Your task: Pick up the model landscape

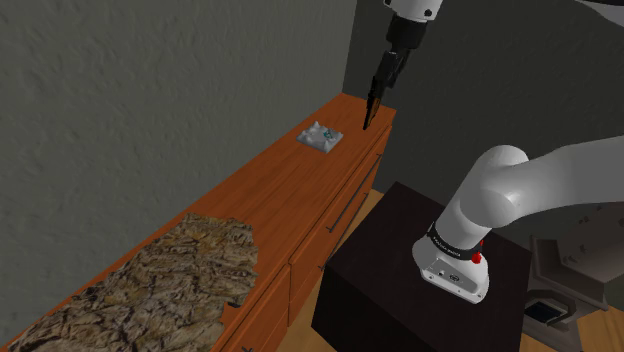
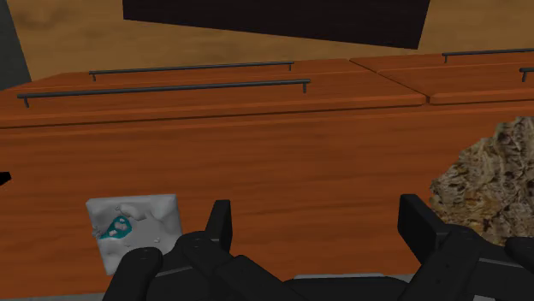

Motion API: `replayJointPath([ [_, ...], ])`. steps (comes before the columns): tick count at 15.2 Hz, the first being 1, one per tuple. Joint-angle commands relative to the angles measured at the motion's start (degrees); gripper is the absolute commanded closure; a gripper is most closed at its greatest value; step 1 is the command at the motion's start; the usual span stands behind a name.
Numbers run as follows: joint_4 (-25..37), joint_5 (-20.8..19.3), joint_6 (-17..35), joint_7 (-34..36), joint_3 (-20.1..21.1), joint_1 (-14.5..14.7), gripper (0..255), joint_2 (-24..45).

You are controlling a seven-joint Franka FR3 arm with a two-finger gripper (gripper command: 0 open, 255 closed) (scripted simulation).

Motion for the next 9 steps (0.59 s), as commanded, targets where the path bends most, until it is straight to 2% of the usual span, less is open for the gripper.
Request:
replayJointPath([
  [1,0.00,0.00,0.00,0.00,0.00,0.00,0,0.00],
  [9,-1.82,-4.59,14.50,2.16,2.84,-1.66,0,13.39],
])
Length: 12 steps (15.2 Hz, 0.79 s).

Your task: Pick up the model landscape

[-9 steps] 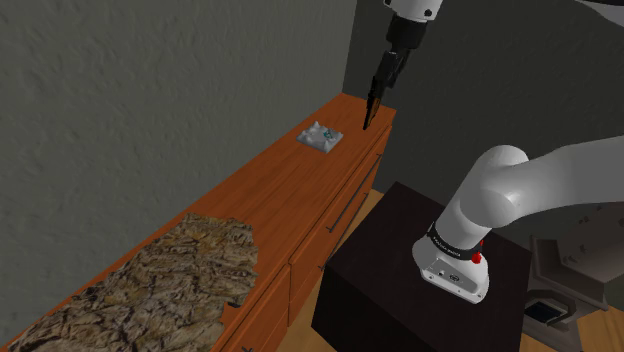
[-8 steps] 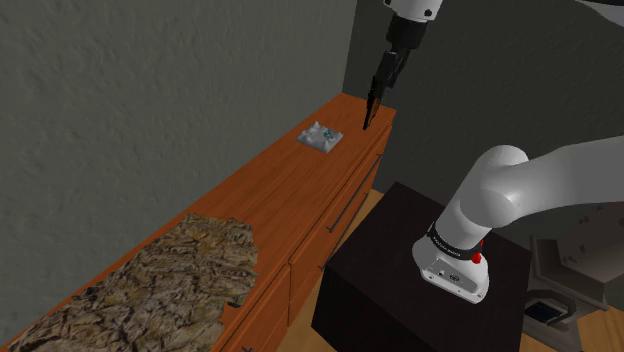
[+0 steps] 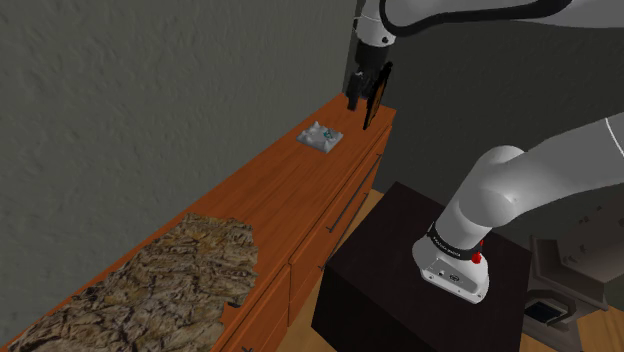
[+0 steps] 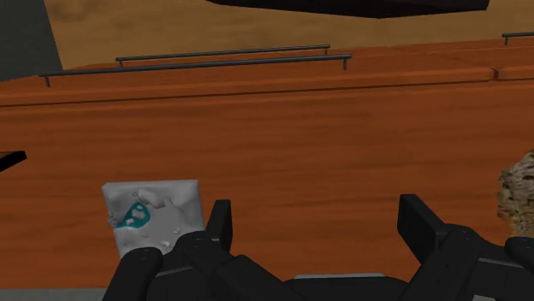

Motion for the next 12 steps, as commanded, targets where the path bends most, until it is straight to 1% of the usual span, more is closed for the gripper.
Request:
replayJointPath([
  [1,-0.62,-1.36,3.88,0.91,0.77,-0.48,0,3.38],
  [7,1.88,-6.67,12.90,4.37,2.61,-2.48,0,15.71],
  [12,6.21,-12.60,18.47,8.46,3.66,-4.16,0,26.67],
])
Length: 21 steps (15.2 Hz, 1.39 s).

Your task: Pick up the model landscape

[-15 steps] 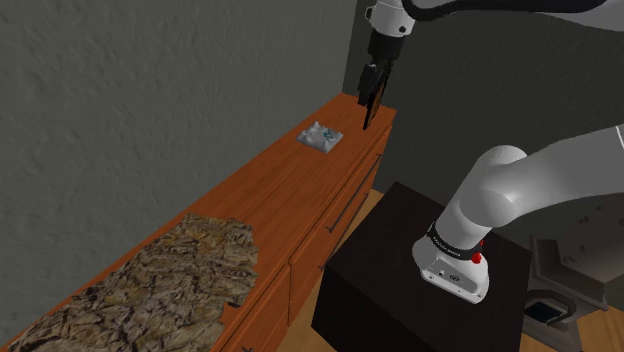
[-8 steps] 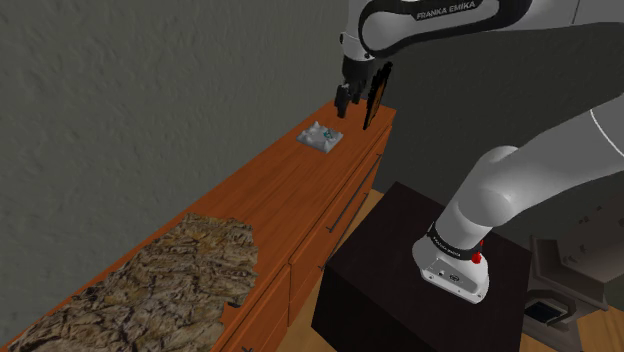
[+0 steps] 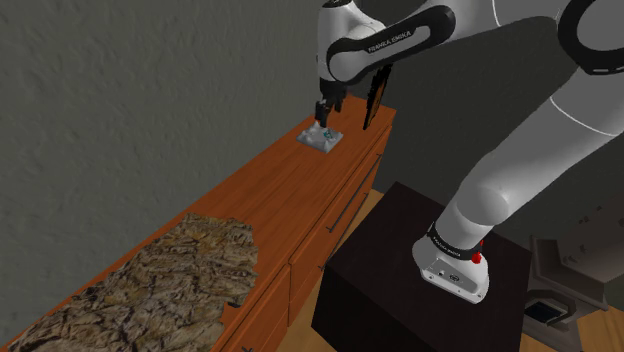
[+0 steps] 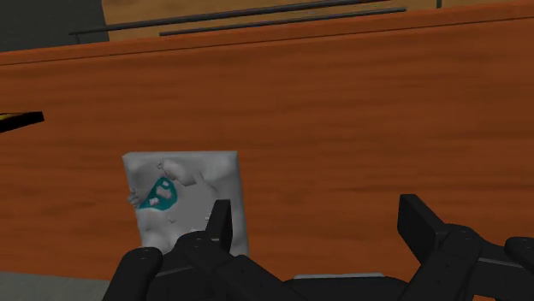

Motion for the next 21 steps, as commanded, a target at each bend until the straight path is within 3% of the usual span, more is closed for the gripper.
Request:
replayJointPath([
  [1,2.45,-2.73,2.04,1.69,0.20,-0.69,0,4.90],
  [12,19.69,-16.80,6.09,10.76,-2.19,-0.65,0,29.50],
  [19,35.49,-21.94,4.84,12.93,-5.47,0.68,0,45.41],
  [21,36.42,-22.26,5.14,13.23,-5.74,0.78,0,46.73],
])
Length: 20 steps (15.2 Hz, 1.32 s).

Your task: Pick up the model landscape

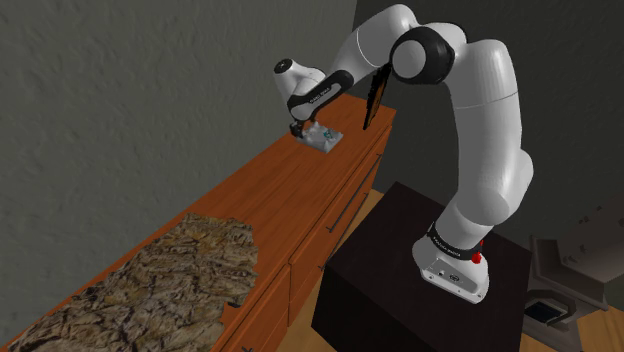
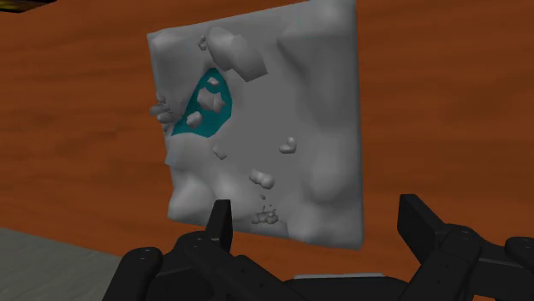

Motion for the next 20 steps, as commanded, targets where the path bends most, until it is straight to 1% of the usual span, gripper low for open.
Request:
replayJointPath([
  [1,1.13,-0.38,0.37,0.37,-0.28,0.11,0,1.57],
  [6,1.48,-1.27,2.67,1.96,-0.77,0.32,0,4.50],
  [8,1.48,-1.27,2.67,1.96,-0.77,0.32,0,4.50],
  [9,1.33,-1.30,2.72,2.03,-0.78,0.34,255,4.44],
  [18,1.48,-1.27,2.67,1.96,-0.77,0.31,255,4.50],
  [20,1.29,-0.96,1.86,1.40,-0.59,0.24,255,3.42],
])
